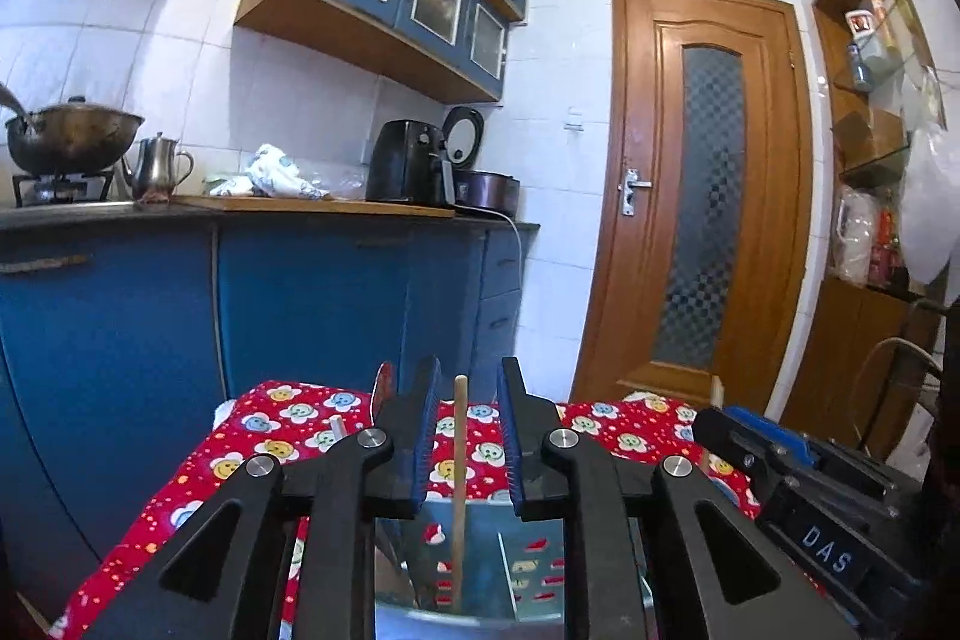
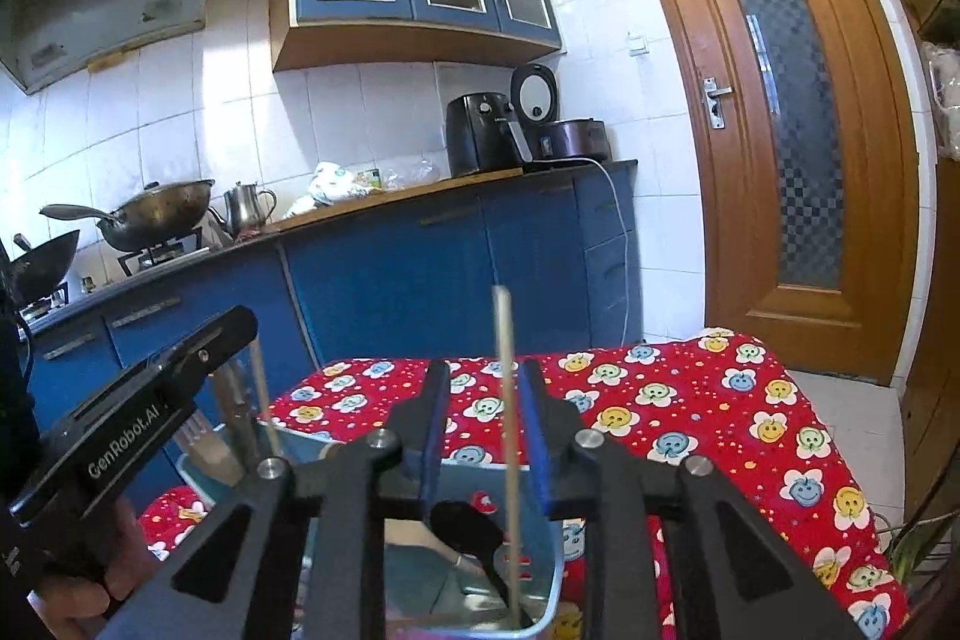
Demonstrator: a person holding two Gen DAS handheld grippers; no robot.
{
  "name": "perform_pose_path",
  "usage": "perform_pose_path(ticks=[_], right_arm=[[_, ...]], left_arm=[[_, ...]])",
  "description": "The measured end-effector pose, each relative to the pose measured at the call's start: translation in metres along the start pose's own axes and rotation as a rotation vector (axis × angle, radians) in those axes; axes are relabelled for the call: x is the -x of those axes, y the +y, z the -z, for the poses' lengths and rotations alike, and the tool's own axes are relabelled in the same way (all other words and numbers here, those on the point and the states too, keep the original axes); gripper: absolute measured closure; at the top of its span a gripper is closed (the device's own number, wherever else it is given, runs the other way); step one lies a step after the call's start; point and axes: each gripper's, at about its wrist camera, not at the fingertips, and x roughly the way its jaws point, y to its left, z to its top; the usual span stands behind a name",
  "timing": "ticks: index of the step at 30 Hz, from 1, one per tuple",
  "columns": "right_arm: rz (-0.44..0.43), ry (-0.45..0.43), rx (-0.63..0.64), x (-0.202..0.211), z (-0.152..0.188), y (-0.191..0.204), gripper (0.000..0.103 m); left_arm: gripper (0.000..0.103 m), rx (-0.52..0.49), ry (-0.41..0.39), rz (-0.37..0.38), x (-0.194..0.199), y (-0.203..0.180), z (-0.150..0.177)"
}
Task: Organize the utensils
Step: 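Lower both chopsticks into the box and open both grippers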
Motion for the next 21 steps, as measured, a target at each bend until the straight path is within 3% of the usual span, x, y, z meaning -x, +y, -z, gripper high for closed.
perform_pose_path(ticks=[15, 21], right_arm=[[-0.010, 0.027, -0.052, 0.052, -0.005, 0.011, 0.072], [-0.012, 0.069, -0.066, 0.075, -0.001, 0.016, 0.072]], left_arm=[[0.084, -0.024, 0.068, 0.040, 0.056, 0.002, -0.013], [0.084, -0.014, 0.144, 0.027, 0.077, 0.007, -0.013]])
